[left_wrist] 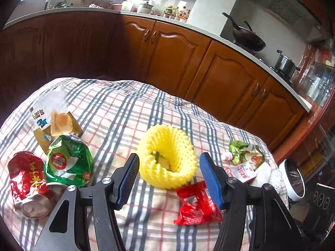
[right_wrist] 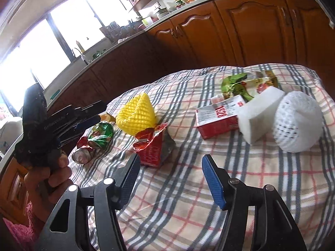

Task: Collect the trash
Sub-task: 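Move both open tools back toward the table, then grasp the yellow foam net with the left tool while the right tool grasps the red packet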

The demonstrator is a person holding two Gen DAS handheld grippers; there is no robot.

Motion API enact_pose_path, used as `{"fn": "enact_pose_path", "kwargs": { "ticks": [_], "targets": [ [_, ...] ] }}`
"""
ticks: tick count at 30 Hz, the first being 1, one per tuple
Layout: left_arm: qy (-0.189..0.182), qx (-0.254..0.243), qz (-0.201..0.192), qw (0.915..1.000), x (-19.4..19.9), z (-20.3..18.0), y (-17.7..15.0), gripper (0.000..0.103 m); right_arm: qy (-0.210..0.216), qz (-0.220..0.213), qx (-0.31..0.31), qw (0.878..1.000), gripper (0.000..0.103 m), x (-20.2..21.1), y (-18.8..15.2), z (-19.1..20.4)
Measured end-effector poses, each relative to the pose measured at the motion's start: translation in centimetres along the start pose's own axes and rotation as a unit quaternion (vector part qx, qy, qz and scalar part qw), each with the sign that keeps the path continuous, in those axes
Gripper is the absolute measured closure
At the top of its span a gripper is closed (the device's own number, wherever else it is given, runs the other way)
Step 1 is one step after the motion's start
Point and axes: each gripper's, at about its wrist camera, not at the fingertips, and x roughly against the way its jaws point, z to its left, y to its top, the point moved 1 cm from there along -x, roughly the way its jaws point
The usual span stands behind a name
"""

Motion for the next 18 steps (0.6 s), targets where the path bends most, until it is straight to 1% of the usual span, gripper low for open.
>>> {"fn": "enact_pose_path", "kwargs": {
  "ticks": [1,4,6,12,14,15,16,17,18],
  "targets": [
    [0.004,0.005,0.007,1.0,-0.6,0.3,0.3,0.044,0.005,0.004,0.004,1.0,0.044,-0.7,0.1,0.4],
    [0.001,0.015,0.027,0.9995,-2.7,0.9,0.8,0.044,0.015,0.014,0.013,1.0,0.045,-2.5,0.4,1.1],
    [-0.006,0.016,0.039,0.9991,-4.2,1.0,1.1,0.044,0.02,0.023,0.011,0.999,0.045,-3.6,0.5,1.1],
    [-0.003,0.008,0.075,0.9972,-8.6,1.5,1.3,0.046,0.028,0.052,0.004,0.998,0.045,-6.7,0.7,0.7],
    [-0.003,-0.002,0.08,0.9968,-9.6,1.3,1.2,0.063,0.037,0.063,0.003,0.997,0.056,-7.4,0.6,0.7],
    [-0.006,-0.008,0.084,0.9964,-9.9,1.2,1.1,0.08,0.045,0.065,0.002,0.997,0.07,-7.5,0.6,0.7],
    [-0.007,-0.01,0.087,0.9961,-9.9,1.1,0.9,0.083,0.05,0.062,0.002,0.997,0.074,-7.4,0.7,0.7],
    [-0.009,-0.013,0.084,0.9963,-9.8,1.0,0.7,0.085,0.043,0.057,0.01,0.997,0.078,-7.0,0.7,0.9],
    [-0.009,-0.017,0.08,0.9966,-9.6,0.9,0.7,0.088,0.037,0.053,0.017,0.998,0.093,-6.6,0.7,1.1]
  ]
}}
